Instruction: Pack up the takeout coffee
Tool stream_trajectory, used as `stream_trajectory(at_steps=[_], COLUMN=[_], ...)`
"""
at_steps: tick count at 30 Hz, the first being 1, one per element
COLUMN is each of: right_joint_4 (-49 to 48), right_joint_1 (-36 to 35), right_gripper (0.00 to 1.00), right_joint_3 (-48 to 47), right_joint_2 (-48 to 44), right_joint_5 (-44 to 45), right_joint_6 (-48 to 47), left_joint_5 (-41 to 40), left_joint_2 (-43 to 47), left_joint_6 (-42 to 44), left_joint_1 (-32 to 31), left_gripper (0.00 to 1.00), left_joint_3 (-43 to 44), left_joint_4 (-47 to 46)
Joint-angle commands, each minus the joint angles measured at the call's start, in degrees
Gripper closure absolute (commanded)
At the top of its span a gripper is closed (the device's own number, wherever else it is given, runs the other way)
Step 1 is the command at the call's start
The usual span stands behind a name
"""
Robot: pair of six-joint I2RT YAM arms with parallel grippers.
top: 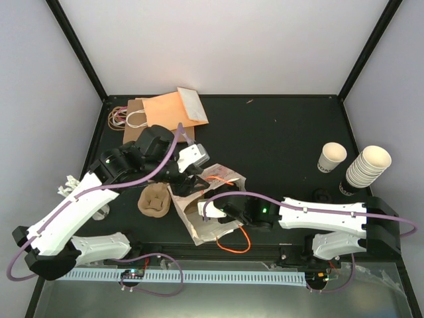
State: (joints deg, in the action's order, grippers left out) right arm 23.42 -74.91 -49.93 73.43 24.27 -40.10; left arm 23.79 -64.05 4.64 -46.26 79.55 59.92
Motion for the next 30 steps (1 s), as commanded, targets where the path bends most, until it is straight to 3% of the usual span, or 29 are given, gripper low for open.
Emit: stream_trajectory(at_steps=[1, 5, 11, 14, 17, 19, 25, 30], right_joint_4=[-0.05, -0.13, -0.27, -0.28, -0.43, -0.39, -0.72, -1.0], right_joint_1=[-0.27, -0.27, -0.32, -0.31, -0.32, -0.3, -0.32, -0.29], right_gripper=[0.46, 0.46, 0.47, 0.47, 0.47, 0.47, 0.47, 0.47], right_joint_3=[0.41, 0.4, -0.01, -0.15, -0.17, -0.17, 0.01, -0.21], right_joint_2=[-1.18, -1.24, -1.29, -1.41, -1.47, -1.59, -1.9, -2.23], right_joint_5=[-0.61, -0.61, -0.81, -0.89, -0.81, -0.86, -1.03, -1.06], right_joint_6=[0.42, 0.28, -0.06, -0.15, -0.24, -0.23, -0.41, -0.78], left_joint_5=[0.34, 0.47, 0.11, -4.62, -14.94, -16.78, -7.15, -4.58], left_joint_2=[2.26, 4.03, 6.21, 6.63, 5.75, 5.58, 2.57, -5.27], left_joint_6=[-1.24, -2.23, -4.18, -7.05, -12.42, -14.56, -16.26, -16.11], left_joint_1=[-0.29, -0.23, 0.21, 2.0, 6.04, 11.03, 26.26, 30.52], left_gripper=[0.36, 0.21, 0.07, 0.02, 0.01, 0.01, 0.01, 0.1], left_joint_3=[3.76, 5.42, 8.14, 10.05, 12.55, 12.73, 6.76, 4.17], left_joint_4=[-0.37, -0.29, -0.33, -0.04, 3.11, 4.16, 2.06, -0.74])
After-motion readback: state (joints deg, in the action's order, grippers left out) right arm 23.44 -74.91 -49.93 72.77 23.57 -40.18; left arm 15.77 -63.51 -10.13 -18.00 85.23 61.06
